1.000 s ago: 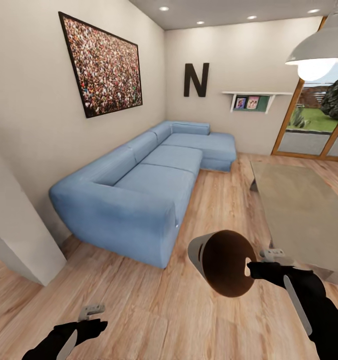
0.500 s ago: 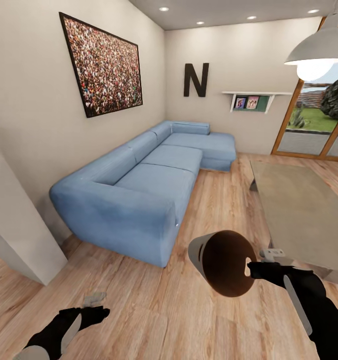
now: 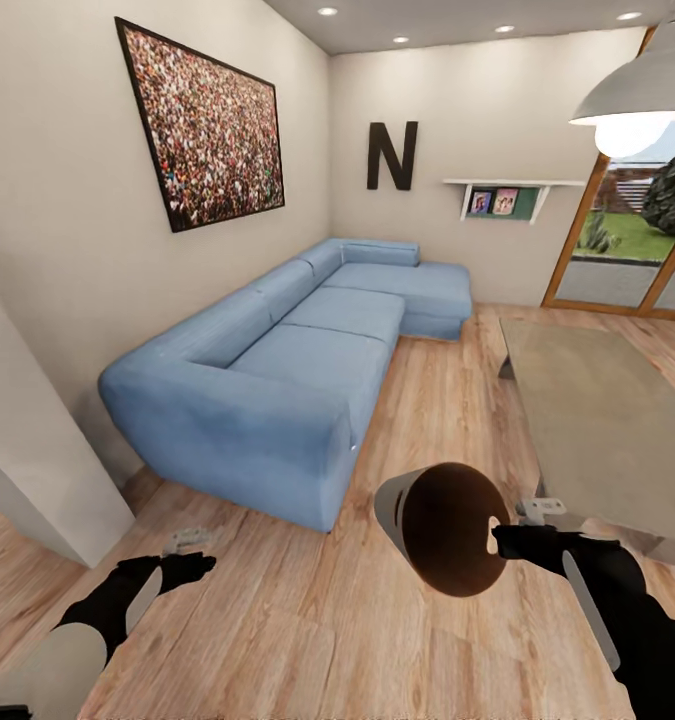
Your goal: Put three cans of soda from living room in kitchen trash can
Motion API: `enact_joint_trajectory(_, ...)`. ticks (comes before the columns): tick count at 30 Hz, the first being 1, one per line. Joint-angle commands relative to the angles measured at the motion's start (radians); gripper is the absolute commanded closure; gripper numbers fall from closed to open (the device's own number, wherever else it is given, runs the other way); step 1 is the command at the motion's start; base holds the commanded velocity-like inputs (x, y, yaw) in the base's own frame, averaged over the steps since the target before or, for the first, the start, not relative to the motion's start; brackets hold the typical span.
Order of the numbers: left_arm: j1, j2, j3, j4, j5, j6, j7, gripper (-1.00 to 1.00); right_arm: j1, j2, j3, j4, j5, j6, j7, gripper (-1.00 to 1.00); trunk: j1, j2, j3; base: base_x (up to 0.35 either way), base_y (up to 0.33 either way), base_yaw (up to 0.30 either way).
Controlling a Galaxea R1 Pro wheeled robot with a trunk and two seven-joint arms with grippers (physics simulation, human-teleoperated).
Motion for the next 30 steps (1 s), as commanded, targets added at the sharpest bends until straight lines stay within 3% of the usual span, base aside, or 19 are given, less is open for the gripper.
enact_joint_trajectory(1, 0.0, 0.009, 0.001, 0.0, 0.0, -0.005, 0.0, -1.0, -0.001, 0.0, 0.0, -0.001, -0.023, 0.003, 0.004, 1.0, 0.0, 0.0, -0.001, 0.0, 0.0, 0.0)
enact_joint_trajectory(9, -0.001, 0.047, 0.001, 0.02, 0.0, -0.011, 0.0, -1.0, -0.001, -0.004, -0.001, -0.001, -0.021, 0.003, -0.001, 1.0, 0.0, 0.0, -0.013, 0.0, 0.0, 0.0)
enact_joint_trajectory(30, -0.001, 0.046, -0.003, 0.028, -0.001, -0.015, -0.002, -1.0, -0.001, -0.004, -0.002, -0.003, -0.021, 0.004, -0.001, 1.0, 0.0, 0.0, -0.046, 0.0, 0.0, 0.0)
